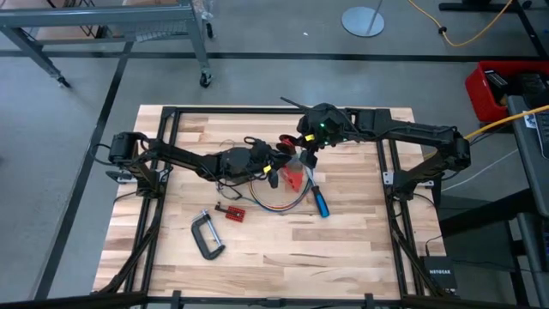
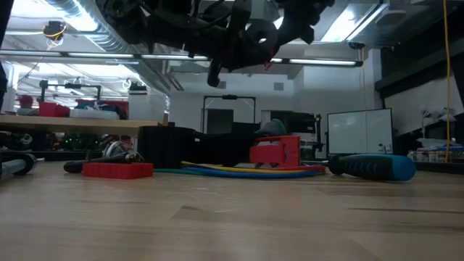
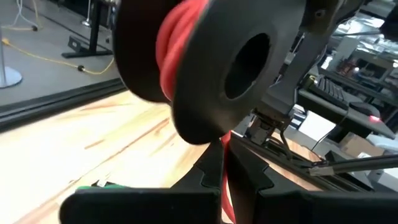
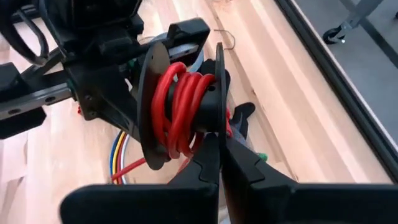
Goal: Coil cords
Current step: Coil the red wire cable onto the black spool
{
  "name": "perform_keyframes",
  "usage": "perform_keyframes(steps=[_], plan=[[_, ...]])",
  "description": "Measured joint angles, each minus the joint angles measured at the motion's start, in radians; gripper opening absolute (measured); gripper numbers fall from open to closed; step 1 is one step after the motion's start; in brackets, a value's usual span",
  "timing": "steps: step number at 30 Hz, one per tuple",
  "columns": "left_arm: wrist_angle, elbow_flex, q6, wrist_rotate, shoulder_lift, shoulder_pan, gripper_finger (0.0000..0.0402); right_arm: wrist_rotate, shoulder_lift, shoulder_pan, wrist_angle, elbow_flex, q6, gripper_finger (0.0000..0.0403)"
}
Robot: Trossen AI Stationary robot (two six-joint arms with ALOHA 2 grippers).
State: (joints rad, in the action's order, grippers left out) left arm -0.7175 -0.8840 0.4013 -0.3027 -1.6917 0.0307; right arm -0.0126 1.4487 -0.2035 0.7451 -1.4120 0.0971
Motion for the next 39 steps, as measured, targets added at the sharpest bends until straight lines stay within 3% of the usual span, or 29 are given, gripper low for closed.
perform_keyframes(steps=[21, 39], plan=[[0.002, 0.001, 0.019, 0.01, -0.001, -0.008, 0.0098, -0.035, -0.001, 0.0, 0.045, 0.0, -0.002, 0.0005], [0.101, 0.0, 0.036, 0.011, 0.0, -0.036, 0.0077, -0.034, -0.001, 0.0, 0.123, 0.001, -0.023, 0.0005]])
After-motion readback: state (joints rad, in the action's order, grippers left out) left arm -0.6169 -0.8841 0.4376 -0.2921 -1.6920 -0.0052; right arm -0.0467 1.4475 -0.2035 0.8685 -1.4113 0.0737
